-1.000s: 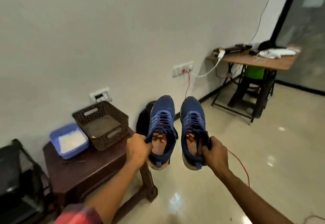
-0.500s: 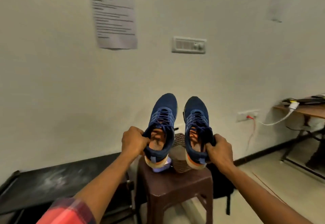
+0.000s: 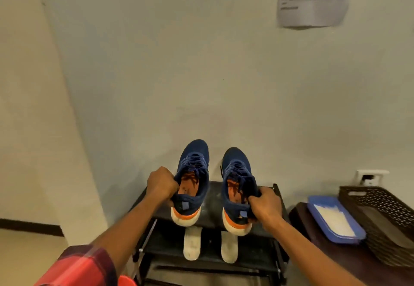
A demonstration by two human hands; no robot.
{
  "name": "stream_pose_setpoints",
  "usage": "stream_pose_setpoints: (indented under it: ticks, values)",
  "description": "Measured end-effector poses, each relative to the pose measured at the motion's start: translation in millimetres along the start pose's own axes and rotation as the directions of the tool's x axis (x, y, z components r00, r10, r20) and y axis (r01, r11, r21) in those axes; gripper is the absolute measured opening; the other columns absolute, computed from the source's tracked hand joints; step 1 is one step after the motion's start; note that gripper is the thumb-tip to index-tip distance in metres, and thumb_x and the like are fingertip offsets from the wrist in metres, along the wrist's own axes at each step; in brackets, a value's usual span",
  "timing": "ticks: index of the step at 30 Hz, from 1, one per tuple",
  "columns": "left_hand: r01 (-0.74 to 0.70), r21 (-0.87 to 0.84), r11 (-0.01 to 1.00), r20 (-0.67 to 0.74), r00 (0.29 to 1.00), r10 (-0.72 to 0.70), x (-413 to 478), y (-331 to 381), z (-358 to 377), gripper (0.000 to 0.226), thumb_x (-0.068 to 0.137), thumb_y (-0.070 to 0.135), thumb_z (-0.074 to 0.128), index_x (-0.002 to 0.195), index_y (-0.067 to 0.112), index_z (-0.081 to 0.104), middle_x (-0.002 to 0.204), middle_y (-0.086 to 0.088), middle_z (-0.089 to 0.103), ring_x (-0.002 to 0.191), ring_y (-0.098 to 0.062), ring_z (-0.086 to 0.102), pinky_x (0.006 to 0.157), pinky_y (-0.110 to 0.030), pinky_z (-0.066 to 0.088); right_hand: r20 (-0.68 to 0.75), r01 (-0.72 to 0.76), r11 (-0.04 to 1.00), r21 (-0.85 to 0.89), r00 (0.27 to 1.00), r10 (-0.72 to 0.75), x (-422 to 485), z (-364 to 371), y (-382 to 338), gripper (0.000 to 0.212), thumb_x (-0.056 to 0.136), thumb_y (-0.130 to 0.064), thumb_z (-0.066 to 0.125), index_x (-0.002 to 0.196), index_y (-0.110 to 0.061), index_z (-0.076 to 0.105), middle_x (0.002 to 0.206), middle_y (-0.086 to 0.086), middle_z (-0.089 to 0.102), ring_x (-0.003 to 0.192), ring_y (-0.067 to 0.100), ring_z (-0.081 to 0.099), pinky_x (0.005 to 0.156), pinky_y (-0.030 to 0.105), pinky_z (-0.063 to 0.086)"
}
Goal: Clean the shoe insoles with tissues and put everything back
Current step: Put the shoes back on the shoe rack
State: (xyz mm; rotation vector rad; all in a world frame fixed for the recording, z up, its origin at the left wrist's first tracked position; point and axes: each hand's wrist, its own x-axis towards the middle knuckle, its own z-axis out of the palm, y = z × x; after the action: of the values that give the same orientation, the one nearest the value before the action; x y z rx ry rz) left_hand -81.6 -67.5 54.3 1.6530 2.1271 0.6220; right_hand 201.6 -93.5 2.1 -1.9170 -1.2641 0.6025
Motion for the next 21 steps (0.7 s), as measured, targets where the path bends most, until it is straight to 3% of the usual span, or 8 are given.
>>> stream_pose_setpoints:
  ticks: [4, 8, 12, 15, 17, 21]
  values:
    - [0.035, 0.016, 0.999, 0.06, 0.998, -0.036, 44.8, -27.5, 26.7, 0.016, 0.074, 0.018, 0.08, 0.08, 0.007, 0.07, 0.081, -0.009, 0.071, 0.073, -0.024, 0.068, 0.046, -0.025, 0.04, 0.047, -0.061, 0.997, -0.051, 0.997, 0.063, 26.4, 47.2, 2.9, 0.013, 0.083, -0.015, 0.062, 0.095, -0.011, 0.064, 0.093, 0.014, 0.068, 0.082, 0.033, 0.064, 0.061, 0.033, 0.048]
    - [0.034, 0.1, 0.994, 0.197, 0.979, -0.053, 68.6, -37.1, 52.8, 0.019, 0.072, 0.023, 0.08, 0.081, 0.007, 0.074, 0.076, -0.006, 0.074, 0.072, -0.02, 0.073, 0.049, -0.024, 0.048, 0.078, -0.082, 0.992, -0.095, 0.993, 0.089, 41.3, 67.0, 13.9, 0.015, 0.081, -0.016, 0.062, 0.095, -0.01, 0.063, 0.092, 0.015, 0.068, 0.081, 0.033, 0.064, 0.058, 0.031, 0.044]
    - [0.106, 0.067, 0.992, 0.263, 0.957, -0.12, 75.1, -35.4, 49.0, 0.017, 0.079, 0.016, 0.081, 0.073, 0.004, 0.069, 0.042, 0.0, 0.063, 0.034, -0.008, 0.061, 0.03, -0.018, 0.038, 0.077, -0.089, 0.991, -0.097, 0.992, 0.096, 46.7, 67.0, 22.5, 0.012, 0.082, -0.018, 0.062, 0.091, -0.011, 0.061, 0.089, 0.013, 0.066, 0.076, 0.03, 0.064, 0.051, 0.027, 0.043]
    - [0.121, 0.07, 0.99, 0.26, 0.956, -0.135, 68.7, -34.9, 41.1, 0.018, 0.083, 0.012, 0.079, 0.074, 0.004, 0.066, 0.034, 0.003, 0.055, 0.027, -0.006, 0.053, 0.027, -0.016, 0.035, 0.117, -0.107, 0.993, -0.05, 0.987, 0.112, 43.7, 66.7, 26.1, 0.005, 0.085, -0.015, 0.062, 0.088, -0.011, 0.062, 0.084, 0.012, 0.067, 0.068, 0.029, 0.069, 0.05, 0.035, 0.058]
    - [0.124, 0.058, 0.991, 0.262, 0.956, -0.135, 65.0, -36.3, 41.4, 0.017, 0.085, 0.014, 0.079, 0.079, 0.004, 0.067, 0.037, 0.002, 0.059, 0.029, -0.008, 0.056, 0.029, -0.016, 0.038, 0.126, -0.151, 0.988, -0.043, 0.98, 0.155, 41.1, 66.6, 27.1, 0.004, 0.083, -0.013, 0.061, 0.085, -0.011, 0.063, 0.082, 0.013, 0.068, 0.063, 0.031, 0.07, 0.053, 0.042, 0.062]
    - [0.133, -0.061, 0.989, 0.203, 0.972, -0.119, 64.2, -38.2, 42.2, 0.018, 0.086, 0.018, 0.08, 0.088, 0.002, 0.07, 0.059, -0.008, 0.071, 0.04, -0.012, 0.066, 0.036, -0.02, 0.047, 0.118, -0.21, 0.978, 0.004, 0.971, 0.208, 38.7, 65.6, 18.5, 0.009, 0.085, -0.014, 0.062, 0.089, -0.006, 0.063, 0.086, 0.015, 0.068, 0.056, 0.03, 0.07, 0.048, 0.04, 0.061]
